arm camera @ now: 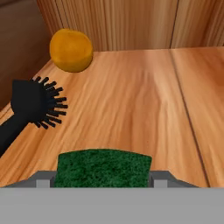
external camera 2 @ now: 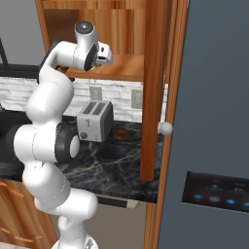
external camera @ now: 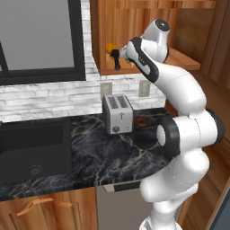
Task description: Pick the dish brush and sponge from the cabinet and place them on the counter.
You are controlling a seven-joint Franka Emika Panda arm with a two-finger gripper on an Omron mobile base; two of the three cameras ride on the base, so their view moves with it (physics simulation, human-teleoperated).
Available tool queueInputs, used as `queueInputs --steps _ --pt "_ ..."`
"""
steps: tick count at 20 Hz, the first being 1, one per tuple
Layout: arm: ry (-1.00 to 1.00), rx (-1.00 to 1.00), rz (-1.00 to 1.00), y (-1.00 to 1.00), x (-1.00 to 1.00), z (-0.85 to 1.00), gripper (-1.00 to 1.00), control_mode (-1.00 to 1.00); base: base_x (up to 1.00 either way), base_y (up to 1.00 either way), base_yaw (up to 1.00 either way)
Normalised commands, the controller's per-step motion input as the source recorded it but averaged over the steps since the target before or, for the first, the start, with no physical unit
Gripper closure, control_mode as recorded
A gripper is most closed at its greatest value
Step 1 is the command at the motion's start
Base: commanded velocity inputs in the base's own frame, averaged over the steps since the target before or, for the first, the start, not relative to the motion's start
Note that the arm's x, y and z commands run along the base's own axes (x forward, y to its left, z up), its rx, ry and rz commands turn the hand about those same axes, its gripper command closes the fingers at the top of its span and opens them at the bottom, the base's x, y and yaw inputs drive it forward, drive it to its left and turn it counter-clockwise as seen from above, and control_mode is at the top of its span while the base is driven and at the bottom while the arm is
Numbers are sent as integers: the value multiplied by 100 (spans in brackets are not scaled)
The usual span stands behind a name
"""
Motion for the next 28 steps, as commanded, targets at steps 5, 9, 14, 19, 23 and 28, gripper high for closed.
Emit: queueInputs --steps 5,9,14,19,23,28 --pt "0 0 0 -29 -55 -30 100 -100 0 0 0" --pt "-1 0 0 -30 -62 -31 100 -100 0 0 0" --pt "-1 0 0 -32 -68 -32 100 -100 0 0 0" --pt "0 0 0 -22 -63 -37 100 -100 0 0 0" --pt "0 0 0 -14 -60 -43 100 -100 0 0 0" --pt "0 0 0 -8 -48 -46 100 -100 0 0 0"
